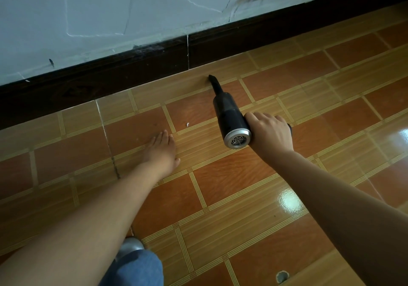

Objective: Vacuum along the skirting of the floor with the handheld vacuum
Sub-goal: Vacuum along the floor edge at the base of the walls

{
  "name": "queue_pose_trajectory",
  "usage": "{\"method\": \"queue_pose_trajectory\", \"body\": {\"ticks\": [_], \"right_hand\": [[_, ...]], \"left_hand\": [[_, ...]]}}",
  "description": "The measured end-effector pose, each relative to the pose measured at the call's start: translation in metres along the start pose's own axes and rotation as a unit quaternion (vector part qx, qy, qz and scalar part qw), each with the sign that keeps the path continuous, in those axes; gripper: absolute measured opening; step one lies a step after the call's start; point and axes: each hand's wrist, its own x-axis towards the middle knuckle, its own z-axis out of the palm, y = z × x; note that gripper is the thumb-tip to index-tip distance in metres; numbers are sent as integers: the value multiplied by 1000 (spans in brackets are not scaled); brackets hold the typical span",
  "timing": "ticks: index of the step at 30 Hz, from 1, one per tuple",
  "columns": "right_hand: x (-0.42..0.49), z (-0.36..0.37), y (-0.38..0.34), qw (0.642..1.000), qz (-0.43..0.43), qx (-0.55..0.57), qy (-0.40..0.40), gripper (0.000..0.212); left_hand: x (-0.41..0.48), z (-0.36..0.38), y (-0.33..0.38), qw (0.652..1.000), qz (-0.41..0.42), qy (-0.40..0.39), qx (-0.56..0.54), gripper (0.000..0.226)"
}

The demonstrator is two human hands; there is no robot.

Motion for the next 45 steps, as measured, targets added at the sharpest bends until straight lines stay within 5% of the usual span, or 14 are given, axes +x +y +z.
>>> {"method": "queue_pose_trajectory", "body": {"ticks": [45], "right_hand": [[37, 11, -29, 999, -45, 20, -8, 15]], "left_hand": [[3, -11, -8, 997, 28, -64, 19, 80]]}}
